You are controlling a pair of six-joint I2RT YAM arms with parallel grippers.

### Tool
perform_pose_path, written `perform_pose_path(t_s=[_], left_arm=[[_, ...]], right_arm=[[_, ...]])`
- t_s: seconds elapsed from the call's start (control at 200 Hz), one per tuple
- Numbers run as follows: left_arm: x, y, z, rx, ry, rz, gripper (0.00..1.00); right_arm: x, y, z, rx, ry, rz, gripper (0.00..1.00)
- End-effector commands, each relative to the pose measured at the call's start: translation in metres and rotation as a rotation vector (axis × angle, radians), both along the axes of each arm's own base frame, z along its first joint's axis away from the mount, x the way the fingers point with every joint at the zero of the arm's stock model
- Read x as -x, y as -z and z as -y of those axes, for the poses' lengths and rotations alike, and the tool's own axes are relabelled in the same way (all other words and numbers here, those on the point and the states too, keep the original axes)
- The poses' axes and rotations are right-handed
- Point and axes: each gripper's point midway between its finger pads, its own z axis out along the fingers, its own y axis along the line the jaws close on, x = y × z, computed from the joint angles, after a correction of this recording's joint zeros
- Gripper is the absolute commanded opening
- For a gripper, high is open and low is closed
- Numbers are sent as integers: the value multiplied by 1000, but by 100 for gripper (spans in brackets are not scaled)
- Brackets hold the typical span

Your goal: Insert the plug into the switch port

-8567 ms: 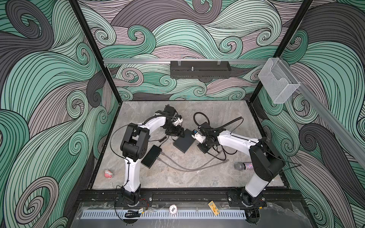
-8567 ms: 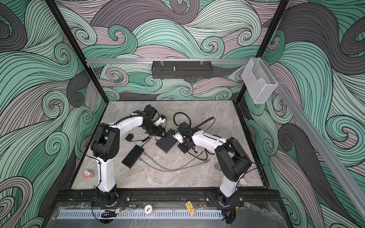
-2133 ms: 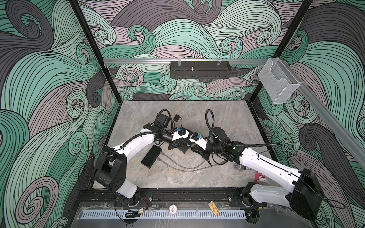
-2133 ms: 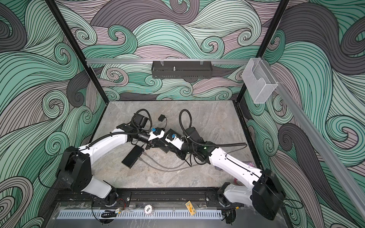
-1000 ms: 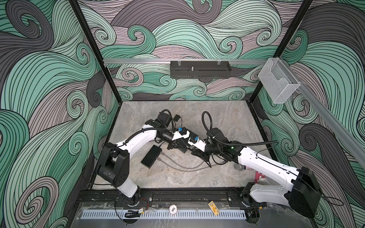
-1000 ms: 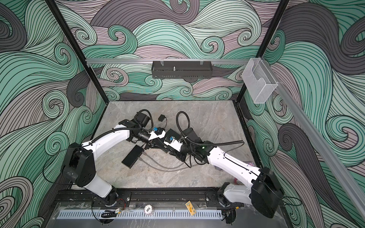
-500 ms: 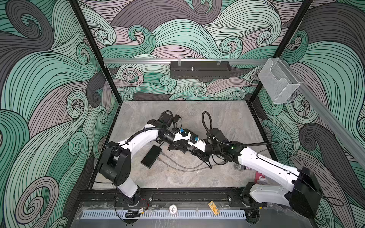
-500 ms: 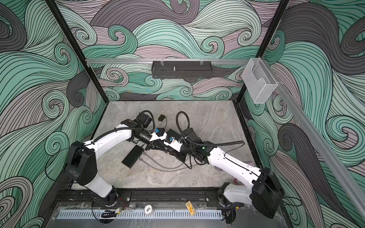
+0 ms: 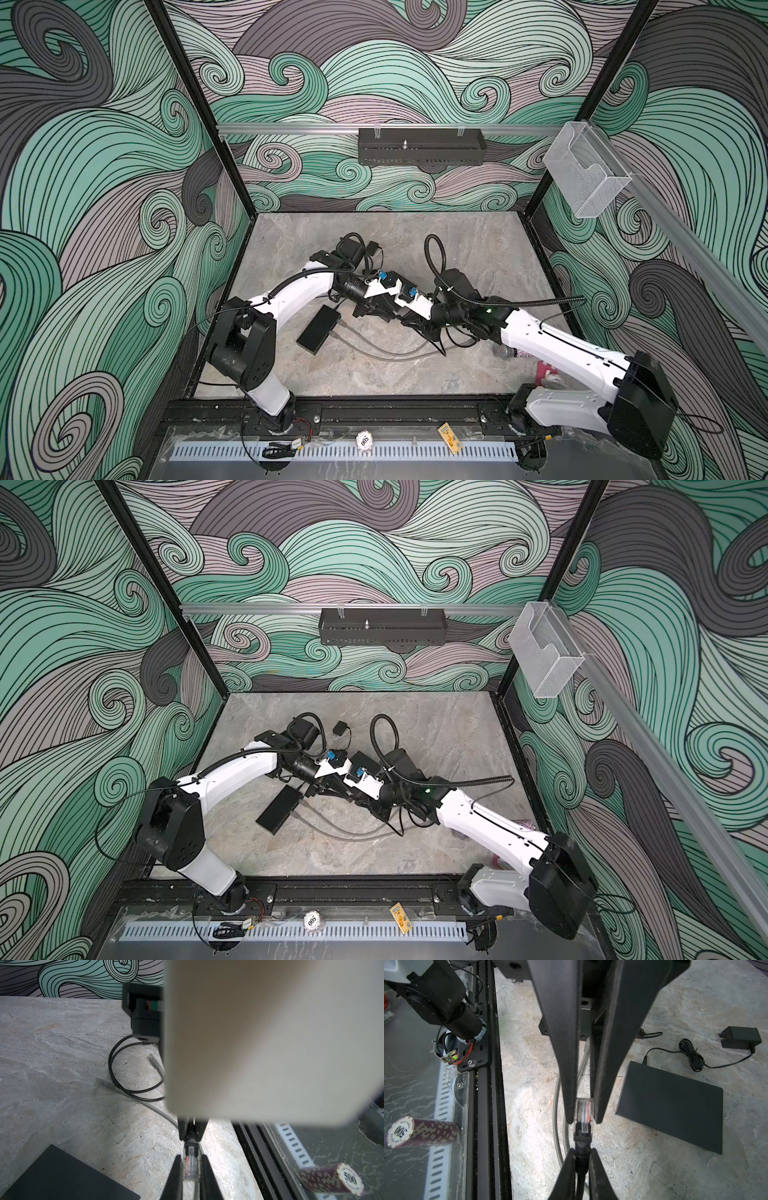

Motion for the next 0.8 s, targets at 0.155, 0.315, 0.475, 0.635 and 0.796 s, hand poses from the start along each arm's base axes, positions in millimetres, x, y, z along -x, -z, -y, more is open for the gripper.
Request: perform_pose_path(t_s=[0.155, 0.315, 0.475, 0.635, 0.796], left_arm=[[-1, -4, 3, -4, 1, -16, 17], [-17, -16, 9, 30, -100, -26, 64], [-50, -45, 3, 112, -276, -65, 98], [-109, -27, -14, 39, -564, -183, 99], [-142, 13, -31, -149, -718, -332, 97]], right_arm=[[-1, -8, -5, -12, -17, -1, 0], [-5, -4, -3, 7, 9, 4, 0], [-35, 16, 14, 138, 168, 54, 0], [-62, 52, 36, 318, 305, 16, 0], [-77, 78, 50, 390, 382, -55, 0]])
